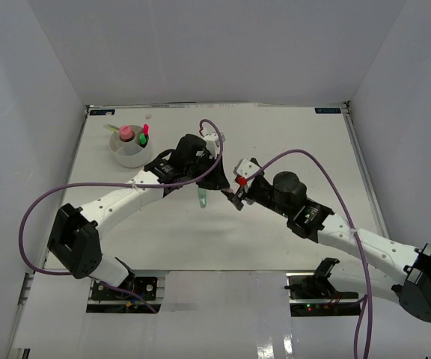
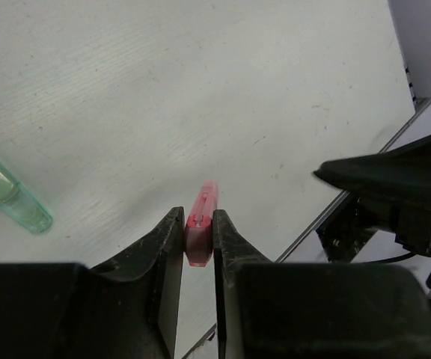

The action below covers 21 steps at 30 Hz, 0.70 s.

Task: Sort the stationery into containers
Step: Close the pen cap on the pen, then place the pen in the storage box.

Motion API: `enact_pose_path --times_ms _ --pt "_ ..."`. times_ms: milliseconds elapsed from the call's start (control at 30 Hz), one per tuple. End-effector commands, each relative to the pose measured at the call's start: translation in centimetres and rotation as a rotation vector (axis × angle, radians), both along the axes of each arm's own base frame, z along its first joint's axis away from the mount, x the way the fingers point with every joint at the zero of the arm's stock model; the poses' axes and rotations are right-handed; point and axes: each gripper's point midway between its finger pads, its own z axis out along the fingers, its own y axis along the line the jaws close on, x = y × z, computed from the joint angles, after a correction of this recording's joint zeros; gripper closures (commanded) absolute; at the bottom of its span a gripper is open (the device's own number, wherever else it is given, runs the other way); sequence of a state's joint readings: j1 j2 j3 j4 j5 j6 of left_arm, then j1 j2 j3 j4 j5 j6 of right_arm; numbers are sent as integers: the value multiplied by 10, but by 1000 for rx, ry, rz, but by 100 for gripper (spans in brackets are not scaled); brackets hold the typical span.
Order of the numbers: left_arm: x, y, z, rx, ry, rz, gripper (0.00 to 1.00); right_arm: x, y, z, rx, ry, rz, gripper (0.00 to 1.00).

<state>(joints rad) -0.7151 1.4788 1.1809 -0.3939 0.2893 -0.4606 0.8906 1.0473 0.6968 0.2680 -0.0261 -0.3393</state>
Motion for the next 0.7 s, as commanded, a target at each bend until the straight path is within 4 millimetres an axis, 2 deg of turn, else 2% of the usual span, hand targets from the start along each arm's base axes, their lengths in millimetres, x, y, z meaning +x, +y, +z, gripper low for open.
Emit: enact_pose_path --times_ms 0,100,167,200,233,333,367,400,433,467,500,567,600,667 --pt "4 14 10 39 -35 34 80 2 -7 30 87 -92 -24 17" --pt "12 23 11 50 -40 67 80 -4 -13 27 83 -87 -24 6" --pt "18 30 12 58 -48 96 80 -7 -17 15 65 -65 -23 2" --pt "25 38 12 66 -53 130 80 -6 -24 15 69 -68 -55 4" --pt "28 44 12 73 -51 148 81 -7 -27 5 58 -52 -64 7" --pt "44 71 18 102 -62 245 81 -9 -37 -4 62 -37 -97 10" --pt "48 78 27 98 -78 274 81 -9 -41 -11 56 -27 -113 10" --pt "60 96 31 113 -88 340 81 -7 -46 -15 53 -23 -144 10" --pt "62 107 32 132 -82 378 81 -5 -49 -19 54 -12 -164 10" --pt "66 117 42 133 -102 417 81 -4 -52 -25 47 -2 -183 10" --pt "75 136 44 153 -109 485 81 0 -57 -27 43 1 -219 10" --pt "81 158 49 178 -115 548 78 3 -59 -35 38 26 -251 10" --pt "88 177 52 187 -117 601 77 5 -61 -37 39 34 -269 10" --pt "93 197 52 206 -108 647 77 4 -58 -43 34 57 -257 10"
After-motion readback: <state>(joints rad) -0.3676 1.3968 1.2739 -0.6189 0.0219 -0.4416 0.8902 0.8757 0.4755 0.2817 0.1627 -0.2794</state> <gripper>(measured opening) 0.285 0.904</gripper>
